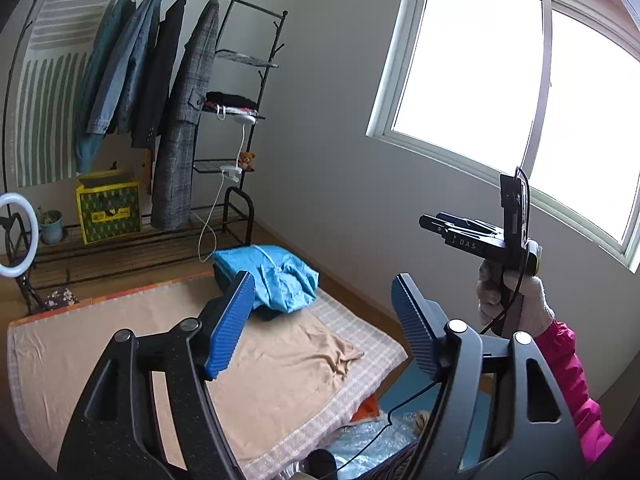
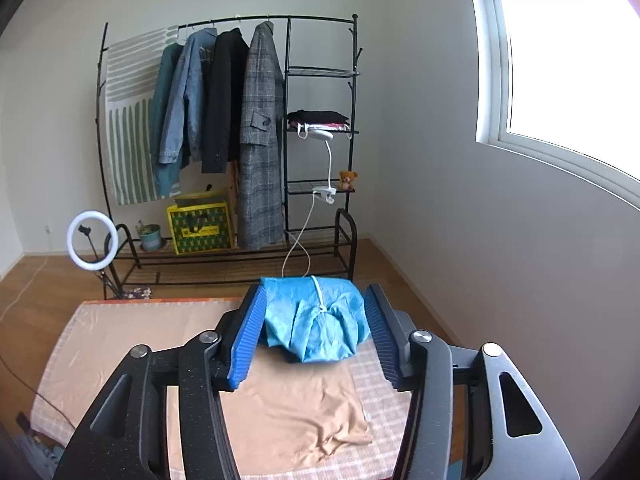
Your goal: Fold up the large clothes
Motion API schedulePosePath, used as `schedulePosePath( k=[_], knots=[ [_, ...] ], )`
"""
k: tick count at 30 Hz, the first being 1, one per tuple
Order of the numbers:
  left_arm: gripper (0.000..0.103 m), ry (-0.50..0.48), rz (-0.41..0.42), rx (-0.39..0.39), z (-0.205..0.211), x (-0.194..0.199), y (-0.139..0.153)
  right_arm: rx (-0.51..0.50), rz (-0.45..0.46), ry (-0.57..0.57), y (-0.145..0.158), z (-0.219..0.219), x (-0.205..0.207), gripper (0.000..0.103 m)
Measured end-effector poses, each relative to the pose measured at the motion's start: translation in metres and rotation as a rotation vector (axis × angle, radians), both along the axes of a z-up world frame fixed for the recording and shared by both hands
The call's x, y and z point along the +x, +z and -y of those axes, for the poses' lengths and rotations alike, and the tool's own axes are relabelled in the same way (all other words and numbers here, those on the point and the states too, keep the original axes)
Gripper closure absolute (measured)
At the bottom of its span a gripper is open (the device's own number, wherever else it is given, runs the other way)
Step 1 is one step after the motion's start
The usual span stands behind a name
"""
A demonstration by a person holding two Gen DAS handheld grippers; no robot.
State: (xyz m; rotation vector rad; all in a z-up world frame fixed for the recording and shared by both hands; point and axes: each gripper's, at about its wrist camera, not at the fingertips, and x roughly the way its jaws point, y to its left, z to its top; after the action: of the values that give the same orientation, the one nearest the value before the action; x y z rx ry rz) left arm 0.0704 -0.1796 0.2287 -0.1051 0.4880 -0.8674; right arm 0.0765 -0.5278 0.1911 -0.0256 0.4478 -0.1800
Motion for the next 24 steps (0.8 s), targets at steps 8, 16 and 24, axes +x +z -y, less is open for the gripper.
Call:
schedulePosePath(
  k=[8, 16, 24],
  knots=[
    [0.024, -0.011, -0.091, 0.048, 0.003, -0.003, -0.056, 0.058, -0.034, -0.026, -0.04, -0.029, -0.009, 0.051],
    [0.024, 0.034, -0.131, 0.102, 0.012, 0.013, -0.113, 0.032, -0.068, -0.074, -0.078, -0.052, 0.001, 0.033],
    [0.012, 0.13, -0.065, 0.138, 0.016, 0.023, -0.144, 0.02, -0.036, -0.08, -0.105, -0.07, 0.012, 0.022]
  ],
)
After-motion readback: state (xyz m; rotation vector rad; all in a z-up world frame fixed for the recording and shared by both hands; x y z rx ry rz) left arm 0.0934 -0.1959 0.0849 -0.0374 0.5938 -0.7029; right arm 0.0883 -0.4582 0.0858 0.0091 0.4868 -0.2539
